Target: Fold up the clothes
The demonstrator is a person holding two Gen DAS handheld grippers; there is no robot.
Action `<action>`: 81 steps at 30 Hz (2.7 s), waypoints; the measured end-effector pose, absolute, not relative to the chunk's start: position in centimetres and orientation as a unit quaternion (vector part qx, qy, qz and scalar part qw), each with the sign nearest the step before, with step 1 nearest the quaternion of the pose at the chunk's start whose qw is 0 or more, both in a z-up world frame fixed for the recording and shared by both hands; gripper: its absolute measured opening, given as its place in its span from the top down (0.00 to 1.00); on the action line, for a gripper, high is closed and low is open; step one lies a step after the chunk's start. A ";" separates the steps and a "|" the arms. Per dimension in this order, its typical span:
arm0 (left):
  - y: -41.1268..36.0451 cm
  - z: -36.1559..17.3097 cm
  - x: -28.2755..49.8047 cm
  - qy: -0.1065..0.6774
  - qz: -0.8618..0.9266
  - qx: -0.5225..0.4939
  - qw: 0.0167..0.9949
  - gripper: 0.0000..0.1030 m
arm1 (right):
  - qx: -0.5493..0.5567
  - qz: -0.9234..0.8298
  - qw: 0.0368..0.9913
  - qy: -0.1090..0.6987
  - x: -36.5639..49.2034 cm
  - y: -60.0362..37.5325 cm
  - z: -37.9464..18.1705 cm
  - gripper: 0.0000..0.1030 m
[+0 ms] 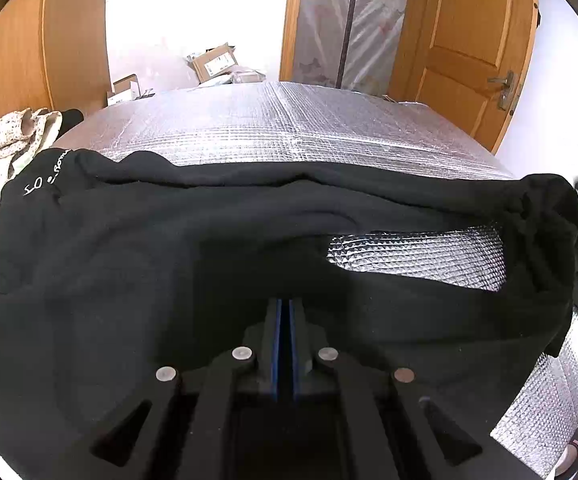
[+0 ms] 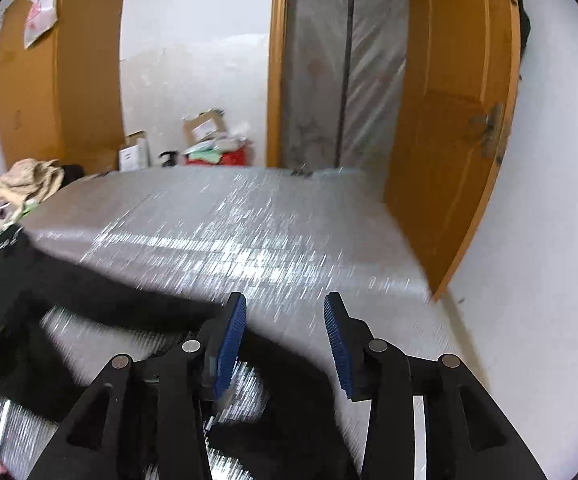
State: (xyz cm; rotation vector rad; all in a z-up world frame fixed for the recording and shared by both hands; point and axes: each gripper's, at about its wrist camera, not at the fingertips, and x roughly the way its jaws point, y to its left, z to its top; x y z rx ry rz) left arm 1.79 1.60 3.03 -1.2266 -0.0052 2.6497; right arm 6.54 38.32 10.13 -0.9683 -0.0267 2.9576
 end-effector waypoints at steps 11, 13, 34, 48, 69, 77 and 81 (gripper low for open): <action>1.5 3.1 1.7 0.000 0.902 -0.418 0.110 0.97 | -0.382 0.920 0.039 0.075 9.9 41.8 4.1 0.72; 1.4 3.1 1.7 -0.001 0.902 -0.418 0.111 0.97 | -0.368 0.927 0.038 0.058 9.4 42.0 5.6 0.90; 1.4 3.1 1.8 -0.001 0.901 -0.418 0.111 0.96 | -0.360 0.926 0.101 -0.053 -5.1 46.9 12.9 0.88; 1.0 3.2 1.9 -0.005 0.902 -0.416 0.112 0.96 | -0.371 0.916 -0.095 -0.121 -6.2 39.3 10.7 0.59; -6.0 6.5 0.5 -0.040 0.928 -0.367 0.052 0.96 | -0.429 0.773 -0.384 -0.266 -12.4 24.0 5.5 0.58; -8.4 6.5 0.5 -0.059 0.929 -0.365 0.031 0.96 | -0.447 0.836 -0.285 -0.140 -18.4 25.8 6.2 0.94; -10.3 7.8 0.8 -0.068 0.933 -0.353 0.014 0.96 | -0.468 0.838 -0.230 -0.160 -19.5 25.2 4.8 0.82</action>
